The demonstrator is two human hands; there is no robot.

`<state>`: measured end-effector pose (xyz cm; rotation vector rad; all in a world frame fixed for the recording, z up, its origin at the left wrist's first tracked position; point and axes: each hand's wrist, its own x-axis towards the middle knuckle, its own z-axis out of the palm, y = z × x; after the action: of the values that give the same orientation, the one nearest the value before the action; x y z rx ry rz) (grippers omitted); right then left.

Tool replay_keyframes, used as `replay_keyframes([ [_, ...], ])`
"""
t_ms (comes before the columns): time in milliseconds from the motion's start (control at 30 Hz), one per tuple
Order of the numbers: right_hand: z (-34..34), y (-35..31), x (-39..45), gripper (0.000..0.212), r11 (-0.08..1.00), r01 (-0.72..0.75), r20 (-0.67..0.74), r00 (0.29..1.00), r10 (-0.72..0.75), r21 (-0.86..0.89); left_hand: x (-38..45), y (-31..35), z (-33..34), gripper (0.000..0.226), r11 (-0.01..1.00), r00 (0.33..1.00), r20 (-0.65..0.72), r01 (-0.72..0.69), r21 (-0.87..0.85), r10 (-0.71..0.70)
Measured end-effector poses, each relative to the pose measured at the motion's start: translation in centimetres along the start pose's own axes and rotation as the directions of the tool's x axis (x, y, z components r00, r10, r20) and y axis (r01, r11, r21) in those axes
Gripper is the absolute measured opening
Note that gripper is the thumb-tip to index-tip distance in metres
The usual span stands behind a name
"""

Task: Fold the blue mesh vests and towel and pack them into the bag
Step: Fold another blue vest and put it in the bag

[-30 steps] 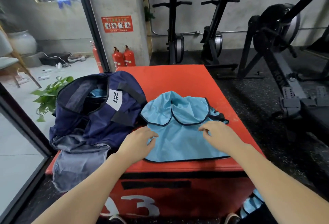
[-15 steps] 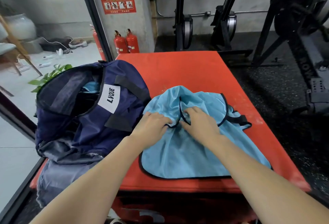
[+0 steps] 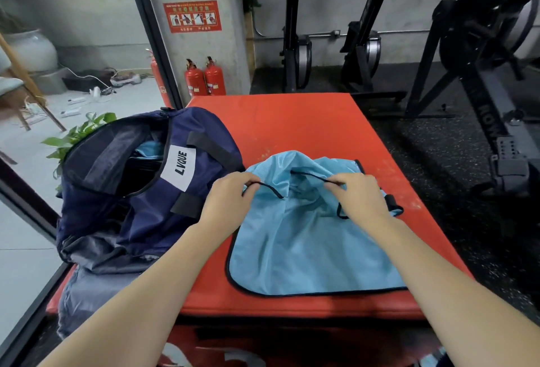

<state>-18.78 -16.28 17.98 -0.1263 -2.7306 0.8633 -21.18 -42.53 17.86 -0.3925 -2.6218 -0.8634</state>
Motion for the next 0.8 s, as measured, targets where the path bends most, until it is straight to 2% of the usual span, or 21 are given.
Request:
replay_keyframes([
  [133,-3.2,2.9,-1.1,0.018,0.958,-0.087,0.028,0.996,0.083,0.274,-1.6,0.4,-1.5,0.011,0.981,0.993,-0.044,0.098,-0.168,-0.107],
  [233,-5.1,5.0,-2.6,0.018,0.922,-0.126,0.007,0.991,0.133,0.365,-3.0,0.5,-2.3,0.008,0.982,0.99,-0.07,0.108,-0.153,-0.12],
  [367,-7.4,6.9,-5.2,0.013,0.99,-0.023,-0.087,0.996,0.035,0.138,-5.3,0.7,-3.3,0.006,0.993,0.997,-0.051,0.06,-0.103,-0.066],
  [467,-8.9,8.0,-7.2,0.007,1.0,0.027,-0.039,0.999,-0.027,-0.001,-7.3,0.9,-3.7,0.003,0.998,1.0,-0.014,0.005,-0.059,-0.005],
  [567,-9.9,9.7,-8.9,0.01,0.986,0.089,0.025,0.996,-0.086,-0.138,-9.3,0.6,-4.3,0.003,1.0,0.998,0.059,0.0,0.016,-0.001],
  [633,-10.6,10.7,-9.8,0.019,0.927,0.139,0.081,0.99,-0.118,-0.349,-10.3,0.3,-5.0,0.004,0.996,0.995,0.096,0.012,0.09,-0.02],
  [700,-10.8,11.4,-10.3,0.027,0.804,0.22,0.124,0.975,-0.182,-0.552,-11.1,0.0,-5.4,0.005,0.985,0.985,0.168,-0.001,0.17,-0.028],
  [800,-10.2,11.5,-11.1,0.021,0.686,0.305,0.271,0.949,-0.162,-0.66,-12.5,-0.5,-5.2,0.01,0.97,0.95,0.309,-0.112,0.216,0.041],
])
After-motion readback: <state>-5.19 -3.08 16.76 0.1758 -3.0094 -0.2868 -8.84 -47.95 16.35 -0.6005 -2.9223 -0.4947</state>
